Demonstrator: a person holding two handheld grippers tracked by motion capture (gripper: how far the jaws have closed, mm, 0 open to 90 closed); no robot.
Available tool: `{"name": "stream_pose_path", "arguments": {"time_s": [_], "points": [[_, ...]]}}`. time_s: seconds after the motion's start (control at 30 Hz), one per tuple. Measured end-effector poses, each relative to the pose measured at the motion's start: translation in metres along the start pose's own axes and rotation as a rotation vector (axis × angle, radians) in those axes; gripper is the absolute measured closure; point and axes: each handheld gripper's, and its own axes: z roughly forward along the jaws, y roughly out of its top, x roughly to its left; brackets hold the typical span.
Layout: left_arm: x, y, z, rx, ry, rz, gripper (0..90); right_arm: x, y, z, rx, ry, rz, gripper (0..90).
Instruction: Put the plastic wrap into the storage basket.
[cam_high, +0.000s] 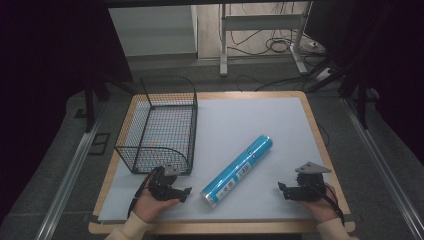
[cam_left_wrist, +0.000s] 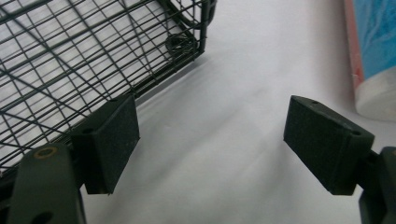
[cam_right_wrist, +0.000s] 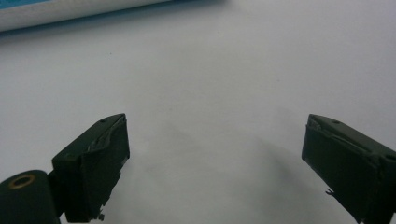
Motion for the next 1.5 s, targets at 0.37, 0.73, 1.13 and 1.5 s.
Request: {"name": "stream_pose_path", "arguments": {"time_s": [0.37, 0.73, 1.13, 1.5], "points": [[0.000, 0.000, -0.004, -0.010, -0.001, -0.012, 16.5, 0.003, 0.002, -0.004, -0.007, 0.008, -0.007, 10.0], [-0.003, 0.005, -0.009, -0.003, -0.016, -0.023, 16.1, 0.002, 0.001, -0.002, 0.009, 0.000, -0.003, 10.0], [-0.014, 0.025, -0.041, -0.019, -0.067, 0.015, 15.9, 0.003, 0.001, -0.003, 0.004, -0.007, -0.008, 10.0], [-0.020, 0.043, -0.052, -0.007, -0.094, 0.053, 15.5, 0.005, 0.002, 0.000, 0.011, -0.006, -0.019, 10.0]]}}
